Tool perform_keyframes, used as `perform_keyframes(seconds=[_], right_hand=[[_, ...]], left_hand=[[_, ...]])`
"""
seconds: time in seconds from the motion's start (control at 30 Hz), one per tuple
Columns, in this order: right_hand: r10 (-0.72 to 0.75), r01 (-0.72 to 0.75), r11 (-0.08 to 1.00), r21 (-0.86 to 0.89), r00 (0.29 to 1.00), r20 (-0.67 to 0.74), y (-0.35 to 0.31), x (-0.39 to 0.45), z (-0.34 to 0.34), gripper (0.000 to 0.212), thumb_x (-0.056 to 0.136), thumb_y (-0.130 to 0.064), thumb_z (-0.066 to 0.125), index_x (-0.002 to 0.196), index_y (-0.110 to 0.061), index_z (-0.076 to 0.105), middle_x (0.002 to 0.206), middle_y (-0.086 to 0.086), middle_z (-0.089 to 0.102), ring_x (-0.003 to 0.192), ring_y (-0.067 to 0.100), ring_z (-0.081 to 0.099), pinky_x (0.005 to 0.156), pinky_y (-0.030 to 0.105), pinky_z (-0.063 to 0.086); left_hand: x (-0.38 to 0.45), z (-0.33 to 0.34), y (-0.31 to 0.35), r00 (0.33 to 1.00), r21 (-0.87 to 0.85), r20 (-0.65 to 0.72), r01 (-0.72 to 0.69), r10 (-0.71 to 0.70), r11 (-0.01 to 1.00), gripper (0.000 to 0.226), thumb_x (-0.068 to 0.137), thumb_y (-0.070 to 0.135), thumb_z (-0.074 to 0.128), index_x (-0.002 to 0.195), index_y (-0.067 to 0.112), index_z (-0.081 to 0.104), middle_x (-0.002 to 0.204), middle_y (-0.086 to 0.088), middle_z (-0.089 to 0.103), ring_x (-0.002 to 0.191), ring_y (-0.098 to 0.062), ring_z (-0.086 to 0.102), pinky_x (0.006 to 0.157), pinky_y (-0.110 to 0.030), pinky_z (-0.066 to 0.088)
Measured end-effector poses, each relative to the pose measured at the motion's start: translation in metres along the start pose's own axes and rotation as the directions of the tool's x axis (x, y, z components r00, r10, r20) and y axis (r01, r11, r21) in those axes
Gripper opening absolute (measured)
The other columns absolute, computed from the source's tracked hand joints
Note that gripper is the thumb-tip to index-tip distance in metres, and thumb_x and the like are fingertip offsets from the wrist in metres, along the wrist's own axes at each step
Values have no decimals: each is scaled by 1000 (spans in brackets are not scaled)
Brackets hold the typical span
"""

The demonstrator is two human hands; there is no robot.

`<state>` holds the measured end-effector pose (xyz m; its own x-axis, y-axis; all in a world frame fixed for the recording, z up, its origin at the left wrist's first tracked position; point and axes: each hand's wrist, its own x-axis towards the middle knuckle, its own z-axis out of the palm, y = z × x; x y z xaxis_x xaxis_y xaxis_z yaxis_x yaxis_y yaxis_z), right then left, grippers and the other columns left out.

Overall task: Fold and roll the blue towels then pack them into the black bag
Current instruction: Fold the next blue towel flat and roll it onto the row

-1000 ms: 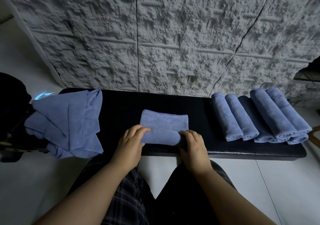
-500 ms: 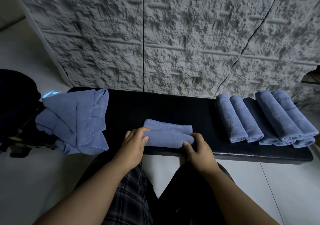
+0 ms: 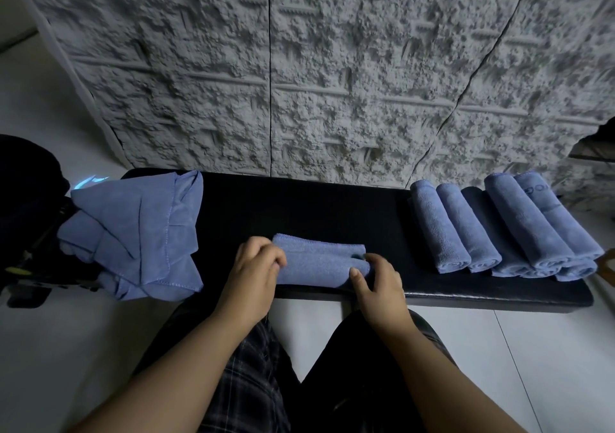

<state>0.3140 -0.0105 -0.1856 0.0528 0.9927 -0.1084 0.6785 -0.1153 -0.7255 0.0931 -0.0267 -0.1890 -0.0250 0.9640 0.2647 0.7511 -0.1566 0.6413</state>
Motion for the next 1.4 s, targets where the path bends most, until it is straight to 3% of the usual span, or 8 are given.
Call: perform_keyframes(seconds=[0.17,0.4,0.57,0.73,1.03,1.17,1.27,1.4], right_hand=[[-143,124,983,-133,980,-142,1,-1,3,29,90,-29,60,116,-17,55,108,2,52,97,15,38,84,35,38],[-496,447,855,-264,854,-158,-4,-1,5,18,90,-20,45,97,-15,60,101,0,57,93,13,42,83,20,36],[-453,443,880,-172,891,-25,1,3,5,38,81,-18,69,116,-9,57,120,-2,50,113,11,41,100,7,23],[-365,365,930,-55,931,-2,-2,6,3,35,83,-8,69,116,-10,57,115,-9,47,109,14,47,90,1,27],[-215,214,977,23,972,98,3,7,-2,30,95,-22,53,125,-21,55,117,-5,50,112,12,47,92,14,36],[-121,122,992,-3,982,142,-7,17,-3,29,98,-26,46,126,-22,54,115,0,49,111,16,47,90,21,36],[-55,68,995,-69,982,182,-17,28,-5,30,100,-29,41,126,-23,53,118,4,49,113,21,47,91,27,37],[-17,120,851,-511,979,201,-35,34,-9,37,102,-34,30,135,-26,42,134,2,44,125,23,36,102,37,28]], left_hand=[[-4,1,3,998,90,18,-63,62,994,27,82,22,35,95,20,59,106,9,50,97,-9,41,82,-24,37],[-4,3,-3,995,109,84,-67,58,992,43,74,18,74,106,30,48,116,15,38,107,-8,41,85,-27,35],[6,5,-5,988,3,157,11,-11,1000,43,82,7,68,119,22,53,127,15,38,117,-7,41,94,-17,35],[15,-3,-4,964,-207,236,170,-119,963,33,89,8,59,117,26,56,122,20,36,110,9,37,85,5,24],[10,-4,3,944,-234,264,264,-200,936,22,96,19,47,106,34,59,111,21,44,103,3,45,82,-7,32],[22,-4,10,992,51,124,6,-13,999,32,89,3,53,113,21,65,114,7,55,108,-15,52,94,-31,42],[28,-1,28,939,122,314,-186,140,975,63,82,-10,45,135,25,49,142,4,44,133,-17,37,114,-30,18],[24,10,38,913,309,395,-241,107,920,60,94,29,40,148,27,17,155,14,14,143,-4,5,114,-24,-6]])
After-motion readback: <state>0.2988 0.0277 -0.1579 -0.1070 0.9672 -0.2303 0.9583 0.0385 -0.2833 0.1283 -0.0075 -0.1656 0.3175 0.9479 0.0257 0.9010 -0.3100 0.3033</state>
